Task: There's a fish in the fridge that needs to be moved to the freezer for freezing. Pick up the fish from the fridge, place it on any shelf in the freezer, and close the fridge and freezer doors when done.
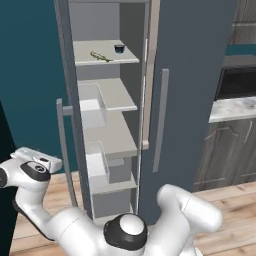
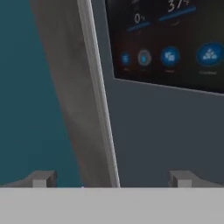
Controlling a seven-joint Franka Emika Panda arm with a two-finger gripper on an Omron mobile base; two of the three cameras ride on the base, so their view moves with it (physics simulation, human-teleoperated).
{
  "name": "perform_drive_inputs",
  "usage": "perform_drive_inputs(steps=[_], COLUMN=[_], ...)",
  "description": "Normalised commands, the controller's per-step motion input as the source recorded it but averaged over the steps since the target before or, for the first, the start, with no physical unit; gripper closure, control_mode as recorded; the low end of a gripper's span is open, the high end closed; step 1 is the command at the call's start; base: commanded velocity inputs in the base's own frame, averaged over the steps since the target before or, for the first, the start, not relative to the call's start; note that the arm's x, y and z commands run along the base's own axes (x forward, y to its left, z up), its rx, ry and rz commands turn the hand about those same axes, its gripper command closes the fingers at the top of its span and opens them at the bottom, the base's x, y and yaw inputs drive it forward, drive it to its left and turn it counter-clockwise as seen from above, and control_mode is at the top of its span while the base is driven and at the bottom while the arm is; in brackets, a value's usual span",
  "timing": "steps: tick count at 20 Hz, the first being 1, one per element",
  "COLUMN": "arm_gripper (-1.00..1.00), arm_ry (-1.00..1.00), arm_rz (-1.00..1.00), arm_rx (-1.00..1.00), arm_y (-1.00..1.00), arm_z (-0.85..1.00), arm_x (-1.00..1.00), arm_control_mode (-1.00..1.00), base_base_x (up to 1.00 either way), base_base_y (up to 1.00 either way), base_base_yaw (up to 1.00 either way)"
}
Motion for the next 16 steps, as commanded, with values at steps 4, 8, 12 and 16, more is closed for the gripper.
perform_drive_inputs(steps=[4,8,12,16], arm_gripper=[-1.0,-1.0,-1.0,-1.0], arm_ry=[0.01,0.0,0.0,0.0], arm_rz=[0.0,0.0,0.0,0.0], arm_rx=[0.02,0.07,0.1,0.2], arm_y=[-0.85,-1.0,-1.0,-1.0], arm_z=[0.0,0.0,0.0,0.25], arm_x=[0.34,0.08,0.22,0.39], arm_control_mode=[-1.0,-1.0,-1.0,-1.0], base_base_x=[0.0,0.0,0.0,0.0], base_base_y=[0.0,0.0,0.0,0.0], base_base_yaw=[0.0,0.0,0.0,0.0])
